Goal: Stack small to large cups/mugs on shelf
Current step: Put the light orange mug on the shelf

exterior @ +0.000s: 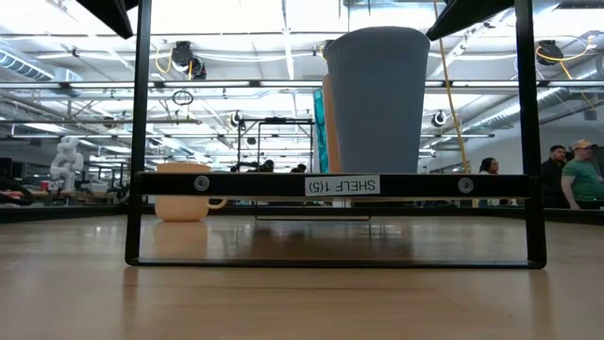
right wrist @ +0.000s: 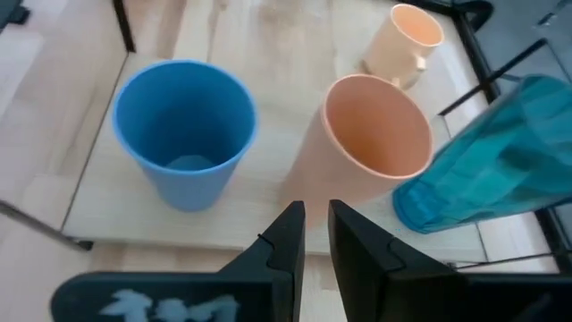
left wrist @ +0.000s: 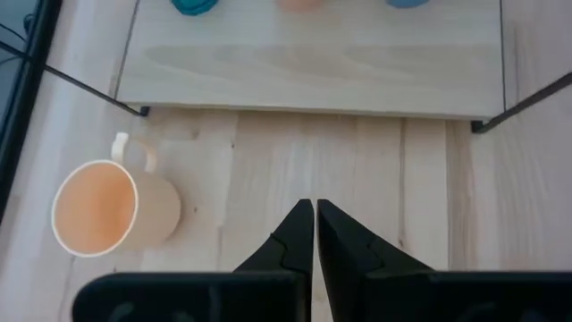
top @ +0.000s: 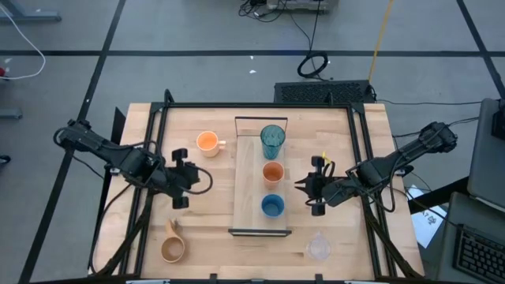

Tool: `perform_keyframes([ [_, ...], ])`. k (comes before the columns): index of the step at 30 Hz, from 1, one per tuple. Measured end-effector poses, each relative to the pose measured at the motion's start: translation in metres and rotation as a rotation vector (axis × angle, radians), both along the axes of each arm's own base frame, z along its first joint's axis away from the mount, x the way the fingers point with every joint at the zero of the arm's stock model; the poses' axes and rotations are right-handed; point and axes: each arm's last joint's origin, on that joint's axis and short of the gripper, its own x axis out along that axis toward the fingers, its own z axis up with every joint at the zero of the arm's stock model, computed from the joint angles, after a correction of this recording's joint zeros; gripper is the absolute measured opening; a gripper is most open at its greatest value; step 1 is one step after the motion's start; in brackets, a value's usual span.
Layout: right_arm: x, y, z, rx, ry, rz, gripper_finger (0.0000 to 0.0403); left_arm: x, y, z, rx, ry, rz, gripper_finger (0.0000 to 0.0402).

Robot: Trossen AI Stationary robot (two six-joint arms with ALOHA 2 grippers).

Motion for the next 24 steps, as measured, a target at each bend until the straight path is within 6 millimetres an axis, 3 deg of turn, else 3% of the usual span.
perform_keyframes([
  [8,-0.001,0.001,-0.001,0.029,0.024,0.031,0.0042,0.003,0.009,0.000,0.015,0.020,-0.006,0.0021],
  [18,-0.001,0.001,-0.001,0.002,0.029,0.054,0.0042,0.012,0.037,-0.002,0.061,0.062,0.002,0.0024],
  [24,-0.001,0.001,-0.001,0.003,0.029,0.053,0.0042,0.015,0.054,-0.002,0.098,0.077,0.020,0.0072],
])
